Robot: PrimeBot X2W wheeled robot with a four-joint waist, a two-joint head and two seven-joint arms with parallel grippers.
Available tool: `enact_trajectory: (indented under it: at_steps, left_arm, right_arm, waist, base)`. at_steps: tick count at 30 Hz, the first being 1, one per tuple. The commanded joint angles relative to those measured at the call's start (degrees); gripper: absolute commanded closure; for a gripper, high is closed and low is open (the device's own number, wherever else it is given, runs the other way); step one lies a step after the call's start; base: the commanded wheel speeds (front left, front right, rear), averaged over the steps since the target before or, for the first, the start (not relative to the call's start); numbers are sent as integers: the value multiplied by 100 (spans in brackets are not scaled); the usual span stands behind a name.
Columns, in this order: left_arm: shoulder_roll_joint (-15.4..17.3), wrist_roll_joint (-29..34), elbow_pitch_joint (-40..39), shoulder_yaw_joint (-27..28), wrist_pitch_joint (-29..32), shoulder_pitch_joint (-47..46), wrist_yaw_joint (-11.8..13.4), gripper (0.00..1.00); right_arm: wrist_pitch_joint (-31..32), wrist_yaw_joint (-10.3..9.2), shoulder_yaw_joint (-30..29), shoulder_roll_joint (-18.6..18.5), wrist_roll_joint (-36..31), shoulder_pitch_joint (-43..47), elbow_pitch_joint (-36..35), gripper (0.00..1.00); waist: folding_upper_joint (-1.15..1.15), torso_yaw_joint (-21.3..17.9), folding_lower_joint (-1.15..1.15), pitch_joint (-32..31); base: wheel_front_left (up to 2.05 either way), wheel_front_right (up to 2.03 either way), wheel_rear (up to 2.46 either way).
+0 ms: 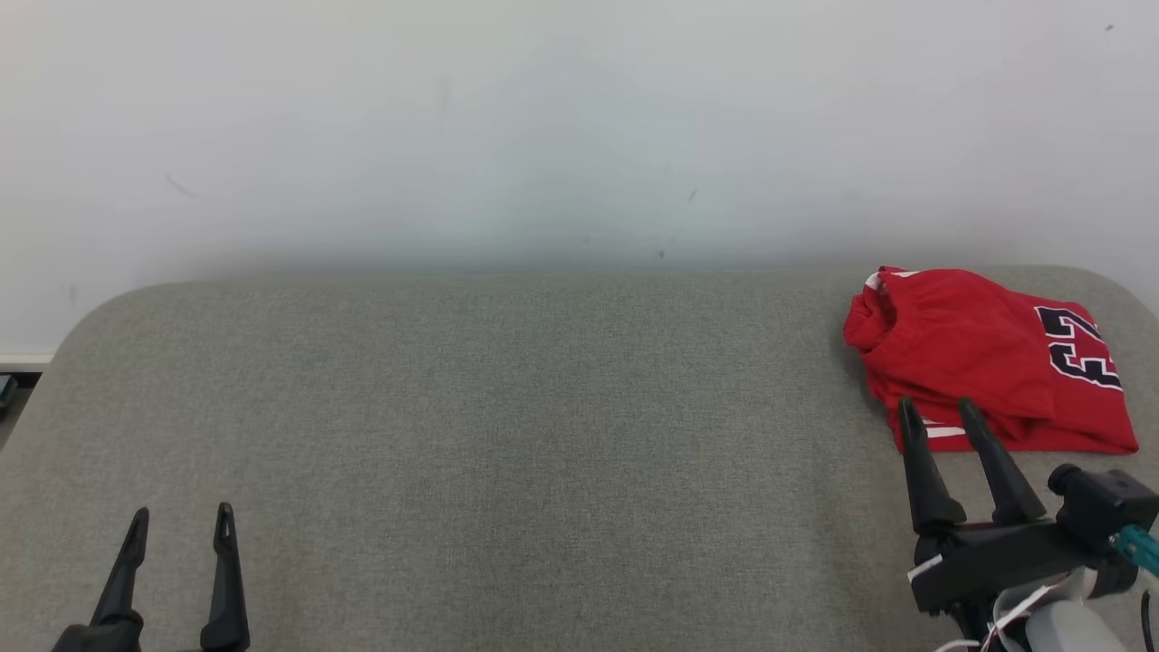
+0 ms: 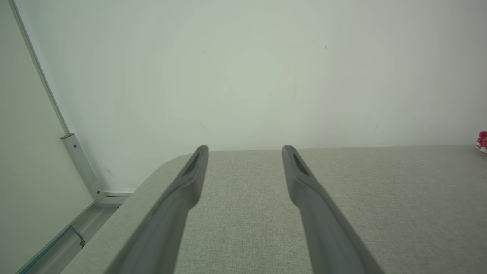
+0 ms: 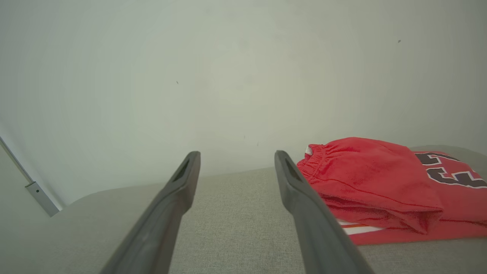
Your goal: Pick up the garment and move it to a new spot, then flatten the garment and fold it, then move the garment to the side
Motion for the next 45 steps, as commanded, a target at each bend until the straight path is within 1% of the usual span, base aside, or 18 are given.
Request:
enact_trajectory:
  at_steps: [1,2,6,8,11,17,24,27,33,38,40,45]
  left_arm:
    - [58,-85,4,34,-36,58,33,0]
    - [75,-79,17,45,-25,72,55,0]
    - [107,-78,41,54,10,96,89,0]
    - [127,-66,24,43,53,112,112,0]
    - [151,-49,-2,28,114,114,137,0]
    - [177,-80,-11,25,179,123,168,0]
    - [265,-31,12,54,253,125,240,0]
    - [282,0,-22,76,274,109,330,0]
    - [294,-98,-61,100,236,92,335,0]
    - [349,-7,-11,50,263,97,378,0]
    - [415,44,5,-34,335,108,294,0]
    - [459,-98,-60,-105,438,91,160,0]
  right_arm:
    - [-25,-5,-124,38,-207,132,-17,0]
    - [-25,-5,-190,121,-479,244,9,0]
    - [-21,-5,-454,357,-858,339,141,0]
    - [115,-5,-414,416,-1047,337,228,0]
    - [244,-5,-423,493,-1207,227,166,0]
    - [280,-5,-431,570,-1200,245,-39,0]
    - [301,-5,-428,629,-1154,280,23,0]
    - [342,-5,-360,652,-1142,243,77,0]
    - [324,-5,-336,674,-1123,198,117,0]
    - [359,-5,-349,680,-1160,195,148,0]
    - [435,-5,-379,681,-1192,197,192,0]
    - [573,-5,-402,687,-1246,172,191,0]
  waist:
    - [0,-10,0,-19]
    - [0,-31,0,-36]
    - [0,-92,0,-58]
    - [0,-118,0,-66]
    - [0,-146,0,-72]
    - [0,-153,0,-68]
    - [0,-141,0,-53]
    - [0,-121,0,-46]
    - [0,-75,0,-39]
    - [0,-63,0,-44]
    - [0,-68,0,-45]
    - [0,-85,0,-49]
  base:
    - [0,0,0]
    - [0,0,0]
    - [0,0,0]
    - [0,0,0]
    - [0,0,0]
    - [0,0,0]
    - [0,0,0]
    - [0,0,0]
    - [0,0,0]
    - [0,0,0]
    - [0,0,0]
    - [0,0,0]
